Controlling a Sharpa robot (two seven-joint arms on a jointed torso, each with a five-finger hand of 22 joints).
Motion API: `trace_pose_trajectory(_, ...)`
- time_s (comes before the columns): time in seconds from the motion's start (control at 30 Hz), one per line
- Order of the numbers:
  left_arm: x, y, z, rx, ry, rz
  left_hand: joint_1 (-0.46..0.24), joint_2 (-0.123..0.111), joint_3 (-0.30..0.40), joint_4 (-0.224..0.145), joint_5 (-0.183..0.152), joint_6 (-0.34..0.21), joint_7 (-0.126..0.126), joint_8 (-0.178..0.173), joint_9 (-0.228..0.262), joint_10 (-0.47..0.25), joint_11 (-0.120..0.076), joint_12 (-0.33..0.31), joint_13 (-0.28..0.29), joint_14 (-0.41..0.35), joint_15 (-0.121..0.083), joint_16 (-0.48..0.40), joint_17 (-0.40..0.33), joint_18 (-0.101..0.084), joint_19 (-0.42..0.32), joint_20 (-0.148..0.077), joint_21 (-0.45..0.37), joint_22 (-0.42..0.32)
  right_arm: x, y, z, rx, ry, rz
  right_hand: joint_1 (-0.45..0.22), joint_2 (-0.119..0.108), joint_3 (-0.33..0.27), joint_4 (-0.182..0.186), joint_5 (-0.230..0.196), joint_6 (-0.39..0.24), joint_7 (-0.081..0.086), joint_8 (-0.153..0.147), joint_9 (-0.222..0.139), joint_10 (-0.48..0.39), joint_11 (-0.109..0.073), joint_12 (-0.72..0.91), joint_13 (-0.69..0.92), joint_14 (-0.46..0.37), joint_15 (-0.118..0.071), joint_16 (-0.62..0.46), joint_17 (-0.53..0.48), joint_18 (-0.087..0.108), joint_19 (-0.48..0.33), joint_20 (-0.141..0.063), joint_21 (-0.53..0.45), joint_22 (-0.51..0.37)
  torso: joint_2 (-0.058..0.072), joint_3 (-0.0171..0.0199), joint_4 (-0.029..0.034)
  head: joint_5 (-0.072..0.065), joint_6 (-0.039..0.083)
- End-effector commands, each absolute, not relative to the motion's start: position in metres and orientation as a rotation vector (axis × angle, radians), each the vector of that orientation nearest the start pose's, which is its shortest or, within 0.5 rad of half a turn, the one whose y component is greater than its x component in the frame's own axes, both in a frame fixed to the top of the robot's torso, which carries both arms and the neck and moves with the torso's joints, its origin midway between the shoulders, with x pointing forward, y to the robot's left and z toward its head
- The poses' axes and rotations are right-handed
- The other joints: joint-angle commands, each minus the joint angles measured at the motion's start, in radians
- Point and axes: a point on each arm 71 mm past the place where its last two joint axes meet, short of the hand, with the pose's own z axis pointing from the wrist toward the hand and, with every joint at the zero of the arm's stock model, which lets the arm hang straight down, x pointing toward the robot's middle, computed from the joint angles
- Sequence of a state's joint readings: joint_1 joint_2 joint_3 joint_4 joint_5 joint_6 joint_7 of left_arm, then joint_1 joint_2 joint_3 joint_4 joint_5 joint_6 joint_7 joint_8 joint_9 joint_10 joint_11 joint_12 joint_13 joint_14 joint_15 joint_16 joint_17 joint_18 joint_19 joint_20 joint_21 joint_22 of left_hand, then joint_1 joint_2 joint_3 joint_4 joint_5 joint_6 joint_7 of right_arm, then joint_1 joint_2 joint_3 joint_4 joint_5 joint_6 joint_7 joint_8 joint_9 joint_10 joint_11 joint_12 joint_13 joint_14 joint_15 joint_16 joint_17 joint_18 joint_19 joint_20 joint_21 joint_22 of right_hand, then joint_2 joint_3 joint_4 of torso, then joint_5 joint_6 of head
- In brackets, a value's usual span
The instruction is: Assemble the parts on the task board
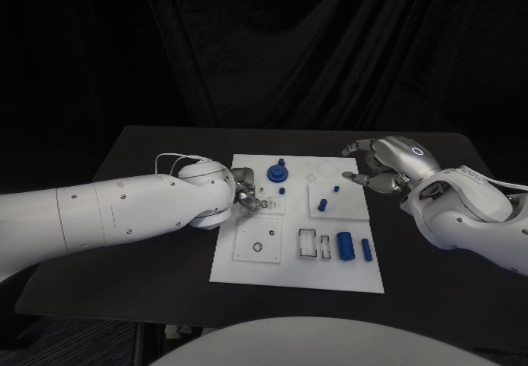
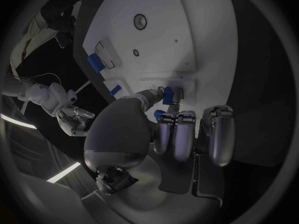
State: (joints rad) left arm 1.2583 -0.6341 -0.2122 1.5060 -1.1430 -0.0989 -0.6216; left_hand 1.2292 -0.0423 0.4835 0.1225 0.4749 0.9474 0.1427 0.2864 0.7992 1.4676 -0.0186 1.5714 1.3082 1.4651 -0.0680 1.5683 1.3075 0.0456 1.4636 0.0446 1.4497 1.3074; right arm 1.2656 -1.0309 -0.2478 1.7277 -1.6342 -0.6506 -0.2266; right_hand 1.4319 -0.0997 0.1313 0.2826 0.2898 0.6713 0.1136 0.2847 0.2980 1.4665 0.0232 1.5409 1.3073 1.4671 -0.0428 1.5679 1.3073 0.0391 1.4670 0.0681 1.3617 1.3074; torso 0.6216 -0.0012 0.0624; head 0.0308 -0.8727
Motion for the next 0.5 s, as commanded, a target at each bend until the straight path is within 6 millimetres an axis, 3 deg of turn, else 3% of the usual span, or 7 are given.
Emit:
trace_pose_trajectory(0.03, 0.4634, 0.1305, -0.2468, -0.124, 2.213, -0.380, -0.015, -0.001, 0.067, -0.063, -0.006, 0.100, -0.094, -0.004, 0.003, 0.103, -0.007, -0.001, 0.263, 0.106, -0.006, 0.003, 0.263, -0.012, 0.039, -0.007, -0.005, 0.217, 0.4275, -0.2401, -0.1925, -0.159, 1.469, 0.509, 0.008, 0.002, 0.007, -0.002, 0.007, 0.006, 0.002, 0.007, -0.002, 0.067, -0.008, -0.007, 0.220, 0.104, -0.005, 0.003, 0.263, 0.012, -0.001, -0.005, -0.006, 0.194, 0.000, -0.0002, 0.0020, -0.003, 0.000)
trace_pose_trajectory(0.5, 0.4642, 0.1308, -0.2506, -0.193, 2.257, -0.402, -0.033, 0.000, 0.063, -0.057, -0.011, 0.102, -0.095, -0.007, 0.006, 0.103, -0.008, -0.001, 0.263, 0.106, -0.007, 0.003, 0.263, -0.013, 0.040, -0.007, -0.004, 0.218, 0.4295, -0.2396, -0.1961, -0.155, 1.488, 0.503, 0.018, 0.007, 0.014, -0.004, 0.016, 0.006, 0.002, 0.010, -0.007, 0.065, -0.007, -0.010, 0.216, 0.104, -0.005, 0.003, 0.263, 0.013, -0.001, -0.005, -0.008, 0.194, -0.001, -0.0014, 0.0002, -0.013, 0.000)
